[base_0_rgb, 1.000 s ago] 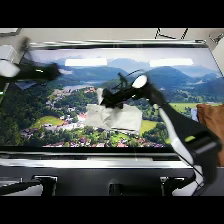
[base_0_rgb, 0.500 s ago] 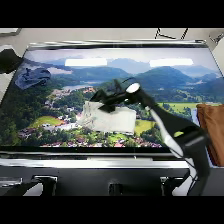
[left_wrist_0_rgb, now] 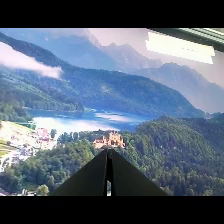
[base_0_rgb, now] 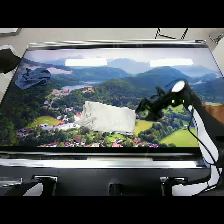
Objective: Fold the clothes and pants, and hang the long-sleeved shirts on hangers.
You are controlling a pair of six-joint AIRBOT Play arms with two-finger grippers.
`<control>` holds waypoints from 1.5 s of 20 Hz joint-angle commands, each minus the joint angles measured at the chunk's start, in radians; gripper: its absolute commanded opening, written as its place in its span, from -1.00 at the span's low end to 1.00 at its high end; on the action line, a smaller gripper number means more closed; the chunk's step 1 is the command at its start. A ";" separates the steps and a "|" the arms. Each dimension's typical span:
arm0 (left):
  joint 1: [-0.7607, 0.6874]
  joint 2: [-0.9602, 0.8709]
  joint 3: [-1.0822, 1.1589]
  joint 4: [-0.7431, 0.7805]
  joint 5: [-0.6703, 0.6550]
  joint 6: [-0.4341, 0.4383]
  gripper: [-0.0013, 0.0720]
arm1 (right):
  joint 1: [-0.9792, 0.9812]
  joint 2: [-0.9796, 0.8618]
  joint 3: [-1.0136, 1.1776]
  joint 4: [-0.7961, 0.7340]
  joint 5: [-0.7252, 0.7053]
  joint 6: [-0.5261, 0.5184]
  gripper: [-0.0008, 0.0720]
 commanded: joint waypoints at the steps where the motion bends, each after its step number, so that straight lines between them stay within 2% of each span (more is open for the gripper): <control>1: 0.001 0.000 0.000 0.000 0.000 -0.017 -0.91 | -0.014 -0.003 -0.193 0.243 -0.112 -0.187 0.90; 3: 0.001 0.000 0.000 -0.001 0.000 -0.020 -0.92 | -0.014 -0.033 -0.208 0.316 -0.099 -0.243 0.86; 7: 0.001 0.000 0.000 -0.005 0.000 -0.036 -0.92 | 0.006 -0.055 -0.210 0.313 -0.103 -0.245 0.84; 8: 0.001 0.000 0.000 -0.006 0.000 -0.036 -0.91 | 0.019 -0.060 -0.210 0.311 -0.119 -0.245 0.73; 10: 0.001 0.000 0.000 -0.008 0.000 -0.036 -0.91 | 0.035 -0.061 -0.209 0.327 -0.170 -0.248 -0.02; 11: 0.001 0.000 0.000 -0.008 -0.001 -0.036 -0.91 | 0.034 -0.058 -0.209 0.354 -0.173 -0.271 -0.68; 12: 0.001 0.000 0.000 -0.008 0.000 -0.035 -0.91 | 0.033 -0.050 -0.200 0.376 -0.156 -0.290 -0.84; 15: 0.001 0.000 0.000 -0.008 0.000 -0.035 -0.91 | 0.033 0.019 -0.077 0.347 -0.069 -0.344 -0.85; 16: 0.001 0.000 0.000 -0.008 0.000 -0.035 -0.92 | 0.031 0.046 -0.007 0.298 -0.047 -0.314 -0.85; 18: 0.001 -0.001 0.000 -0.008 0.001 -0.034 -0.91 | -0.014 0.093 0.170 0.187 0.004 -0.187 -0.85; 22: 0.001 -0.004 0.000 -0.007 0.003 -0.034 -0.91 | -0.232 0.116 0.484 0.083 0.152 0.010 -0.85; 25: 0.001 -0.004 0.000 -0.008 0.003 -0.027 -0.91 | -0.422 0.118 0.640 0.026 0.227 0.093 -0.85; 30: 0.001 -0.004 0.000 -0.008 0.003 -0.027 -0.91 | -0.723 0.122 0.756 0.004 0.222 0.210 -0.85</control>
